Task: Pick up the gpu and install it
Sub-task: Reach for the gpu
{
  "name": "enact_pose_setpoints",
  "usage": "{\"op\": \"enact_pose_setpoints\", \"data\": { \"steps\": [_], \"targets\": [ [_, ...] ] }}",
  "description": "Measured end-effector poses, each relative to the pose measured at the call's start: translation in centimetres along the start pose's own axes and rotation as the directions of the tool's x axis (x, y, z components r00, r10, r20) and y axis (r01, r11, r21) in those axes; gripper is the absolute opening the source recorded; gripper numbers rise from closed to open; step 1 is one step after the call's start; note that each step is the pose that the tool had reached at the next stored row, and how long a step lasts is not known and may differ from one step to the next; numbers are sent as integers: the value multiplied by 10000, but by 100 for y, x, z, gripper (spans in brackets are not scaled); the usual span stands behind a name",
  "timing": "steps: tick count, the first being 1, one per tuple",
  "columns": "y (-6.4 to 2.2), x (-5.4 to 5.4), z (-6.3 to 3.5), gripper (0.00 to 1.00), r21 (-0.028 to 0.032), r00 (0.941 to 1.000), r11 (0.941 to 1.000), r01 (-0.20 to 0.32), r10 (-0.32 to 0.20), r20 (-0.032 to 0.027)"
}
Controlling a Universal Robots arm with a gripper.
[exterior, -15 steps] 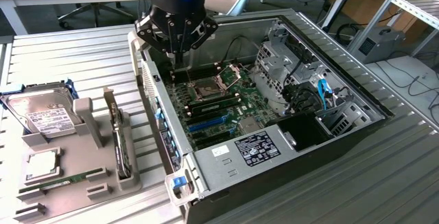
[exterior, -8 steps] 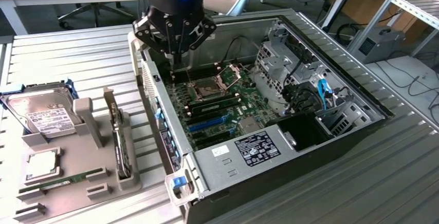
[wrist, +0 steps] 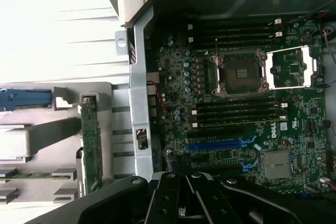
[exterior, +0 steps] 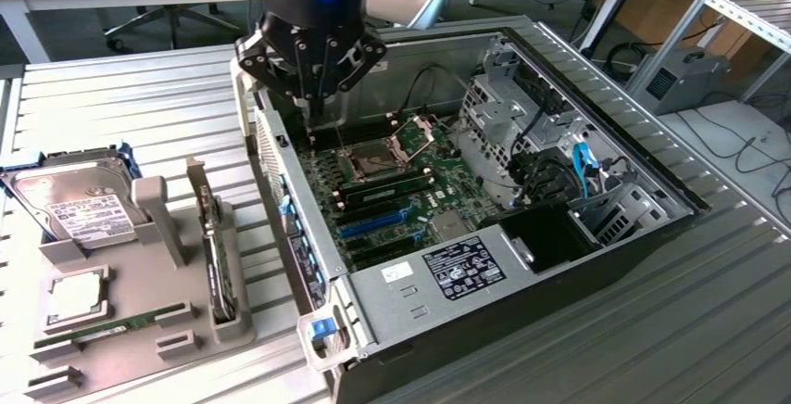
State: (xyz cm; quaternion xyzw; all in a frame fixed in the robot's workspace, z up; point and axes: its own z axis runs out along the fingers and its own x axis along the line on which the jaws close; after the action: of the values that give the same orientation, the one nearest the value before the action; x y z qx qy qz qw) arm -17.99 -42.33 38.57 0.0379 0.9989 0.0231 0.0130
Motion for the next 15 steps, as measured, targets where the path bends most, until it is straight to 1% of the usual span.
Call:
{"op": "enact_pose_setpoints", "data": {
  "steps": [15],
  "targets": [
    [-10, 48, 8, 11, 13, 10000, 10000, 0, 0, 1]
  ]
}}
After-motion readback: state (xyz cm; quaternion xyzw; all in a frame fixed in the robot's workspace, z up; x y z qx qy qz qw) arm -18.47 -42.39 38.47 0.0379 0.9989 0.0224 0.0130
